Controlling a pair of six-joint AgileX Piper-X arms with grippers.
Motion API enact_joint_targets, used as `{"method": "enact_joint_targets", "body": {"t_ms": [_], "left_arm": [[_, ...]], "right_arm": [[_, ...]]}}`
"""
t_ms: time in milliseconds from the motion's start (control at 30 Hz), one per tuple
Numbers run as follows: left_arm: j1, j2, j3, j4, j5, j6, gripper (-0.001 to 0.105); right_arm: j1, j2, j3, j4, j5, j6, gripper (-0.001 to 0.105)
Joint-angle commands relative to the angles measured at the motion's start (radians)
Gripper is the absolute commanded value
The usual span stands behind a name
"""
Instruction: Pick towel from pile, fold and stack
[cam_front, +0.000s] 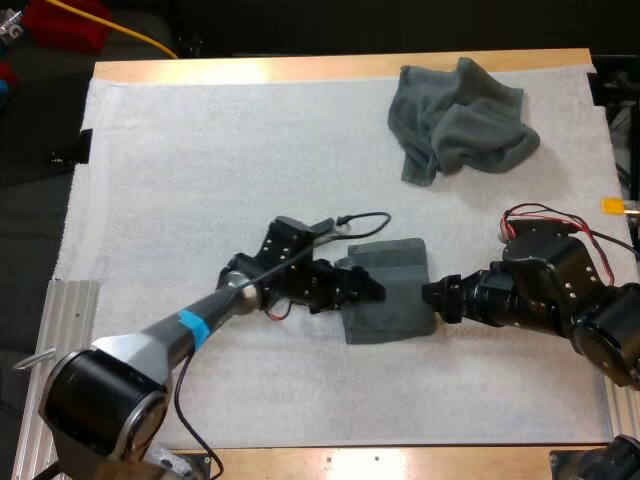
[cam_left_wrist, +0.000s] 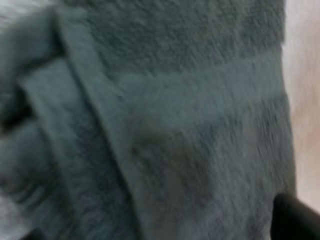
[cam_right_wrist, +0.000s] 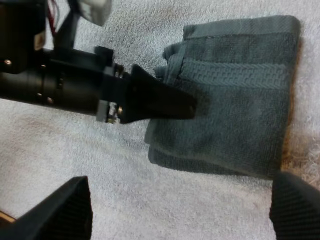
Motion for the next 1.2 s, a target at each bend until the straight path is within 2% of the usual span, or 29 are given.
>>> {"method": "enact_joint_targets", "body": {"t_ms": [0,200,300,467,533,700,800,933,1000,1167], "left_arm": [[-0.018,0.003,-0.011,0.004,0.009,-0.015,0.071],[-0.047,0.008,-0.021,0.001,0.011,-0.022,0.067],[-0.047,0.008,-0.021,0.001,0.016,-0.022,0.050],[-0.046,0.008,-0.021,0.004,0.027,-0.014,0.008],[-0.043,0.008,-0.021,0.004,0.051,0.005,0.000],[-0.005,-0.013,-0.023,0.052,0.069,0.079,0.000],[0.048,-0.023,-0.039,0.133,0.069,0.161,0.000],[0.150,-0.024,-0.095,0.315,0.067,0.323,0.000],[0.192,-0.024,-0.123,0.402,0.042,0.402,0.000],[0.294,-0.026,-0.233,0.652,-0.104,0.618,0.000]], "right_arm": [[-0.004,-0.008,0.001,0.009,0.006,-0.010,0.071],[-0.004,-0.008,0.001,0.009,0.006,-0.010,0.071],[-0.004,-0.008,0.001,0.009,0.006,-0.010,0.071],[-0.004,-0.008,0.001,0.009,0.006,-0.010,0.071],[-0.004,-0.008,0.001,0.009,0.006,-0.010,0.071],[-0.004,-0.008,0.001,0.007,0.006,-0.010,0.071],[-0.004,-0.008,0.001,0.007,0.006,-0.010,0.071],[-0.004,-0.008,0.001,0.007,0.000,-0.010,0.071],[-0.004,-0.008,0.001,0.007,-0.002,-0.010,0.071],[-0.004,-0.008,0.001,0.007,-0.002,-0.010,0.071]]}}
